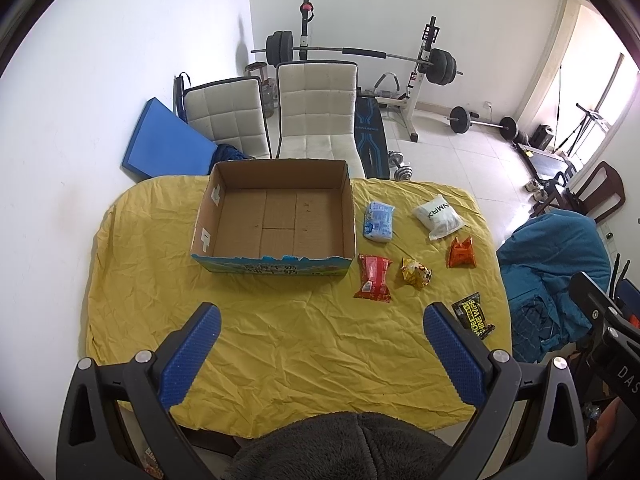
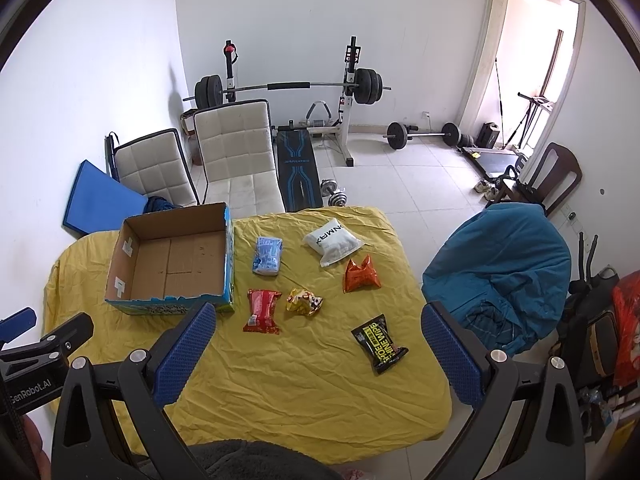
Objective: Organize soft objects
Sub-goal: 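Lower the right tool onto the black wipes packet while the left tool lowers onto the red packet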
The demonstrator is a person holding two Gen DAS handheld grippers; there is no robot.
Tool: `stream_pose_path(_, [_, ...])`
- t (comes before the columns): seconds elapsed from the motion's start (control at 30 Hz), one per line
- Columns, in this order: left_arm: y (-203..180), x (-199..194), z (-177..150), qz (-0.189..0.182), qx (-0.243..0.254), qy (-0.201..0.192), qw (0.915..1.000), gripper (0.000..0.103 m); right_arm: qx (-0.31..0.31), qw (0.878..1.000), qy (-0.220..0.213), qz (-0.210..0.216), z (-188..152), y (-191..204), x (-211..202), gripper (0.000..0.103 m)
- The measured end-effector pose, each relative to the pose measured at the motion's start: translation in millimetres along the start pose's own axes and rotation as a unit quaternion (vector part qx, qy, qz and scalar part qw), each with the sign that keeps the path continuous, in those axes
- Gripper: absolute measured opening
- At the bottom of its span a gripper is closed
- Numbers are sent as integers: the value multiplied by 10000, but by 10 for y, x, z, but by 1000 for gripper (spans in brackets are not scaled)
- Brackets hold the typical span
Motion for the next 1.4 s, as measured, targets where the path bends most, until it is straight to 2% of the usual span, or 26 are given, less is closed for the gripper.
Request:
stream_pose_path(0.2, [-53, 108, 16, -41, 28, 58, 10000, 103, 40, 9999, 159, 14, -37, -40, 164, 103])
stream_pose_path(0.3, [-143, 310, 23, -68, 153, 143, 9998, 103, 124, 9994, 316, -88, -74, -199, 412, 103])
stream_pose_path(0.4, [-280, 656, 5, -130, 299, 397, 9987, 103, 205, 9975, 604, -317, -157, -491, 755, 103])
stream_pose_path(0.57, [-600, 1313, -65, -211, 644, 882, 9938, 103, 351, 9883, 1354, -607, -483, -1129, 1553, 103])
stream_pose_path(0.67, [-826, 1803, -143, -203, 848, 1185, 9891, 103, 302, 9811, 1811, -617, -776, -1402, 2128, 103])
stream_pose_path(0.87, [-1356, 2826, -343, -136, 1319, 1904, 9727, 103, 125, 9503, 3092, -341, -1642, -1651, 3398, 103])
stream_pose_path(0.93, [-1506, 3151, -343, 41, 1587, 2170, 9632, 103, 191, 9383, 3444, -239, -1889, -1665, 3683, 103])
stream_pose_path(1.03, [-1646, 3616, -288, 343, 1953, 2548, 9464, 103, 255, 9282, 3709, -130, -2093, -1671, 3969, 103])
stream_pose_path(1.1, [-1698, 3828, -260, 416, 2065, 2744, 9383, 103, 253, 9240, 3815, -63, -2162, -1669, 4091, 103])
stream_pose_path(1.3, [-1703, 4398, -189, 980, 2763, 3188, 9013, 103, 141, 9145, 4044, -28, -2301, -1697, 4311, 103])
stream_pose_path(1.4, [-1668, 4614, -306, 1241, 3313, 3501, 8673, 102, 113, 9113, 4115, 13, -2314, -1725, 4385, 103])
Point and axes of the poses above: each gripper's, at about its wrist camera, not at the fingertips, and x roughly the way its jaws point, y to its left, z to its top, the point moved 10 cm from there along x, roughly the way its jaws point, and after that the axes turned 3 degrees about -y, right-handed, at the moved point
